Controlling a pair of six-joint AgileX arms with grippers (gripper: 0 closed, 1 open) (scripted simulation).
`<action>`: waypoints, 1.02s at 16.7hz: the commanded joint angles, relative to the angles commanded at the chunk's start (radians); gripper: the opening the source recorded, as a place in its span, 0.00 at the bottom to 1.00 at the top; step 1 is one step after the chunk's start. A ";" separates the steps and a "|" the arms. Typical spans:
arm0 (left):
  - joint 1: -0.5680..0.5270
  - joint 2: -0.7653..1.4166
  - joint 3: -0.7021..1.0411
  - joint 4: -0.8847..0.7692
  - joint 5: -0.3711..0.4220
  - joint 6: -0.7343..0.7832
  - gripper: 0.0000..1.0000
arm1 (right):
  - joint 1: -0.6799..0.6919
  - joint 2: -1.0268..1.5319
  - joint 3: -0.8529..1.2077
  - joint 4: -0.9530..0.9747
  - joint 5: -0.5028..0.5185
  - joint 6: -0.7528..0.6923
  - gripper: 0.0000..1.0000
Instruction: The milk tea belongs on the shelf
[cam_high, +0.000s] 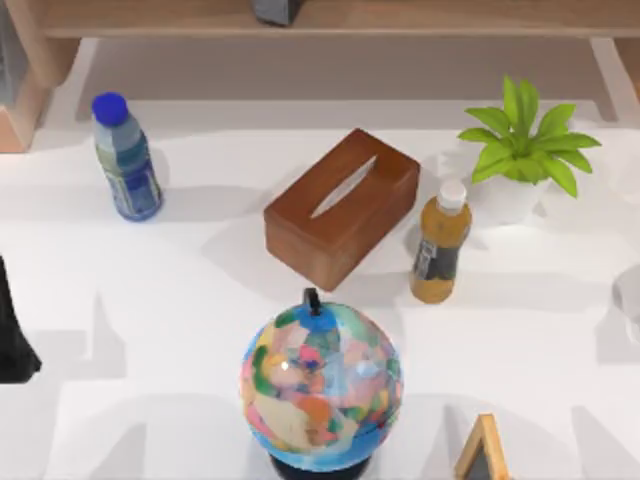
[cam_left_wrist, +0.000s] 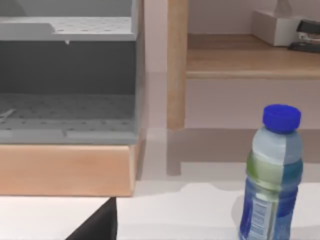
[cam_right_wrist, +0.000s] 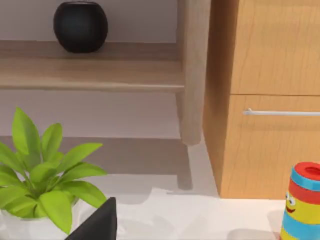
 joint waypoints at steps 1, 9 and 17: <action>0.000 0.000 0.000 0.000 0.000 0.000 1.00 | -0.035 0.074 0.008 0.065 -0.033 -0.004 1.00; 0.000 0.000 0.000 0.000 0.000 0.000 1.00 | -0.382 0.865 0.084 0.717 -0.363 -0.044 1.00; 0.000 0.000 0.000 0.000 0.000 0.000 1.00 | -0.676 1.561 0.149 1.280 -0.643 -0.077 1.00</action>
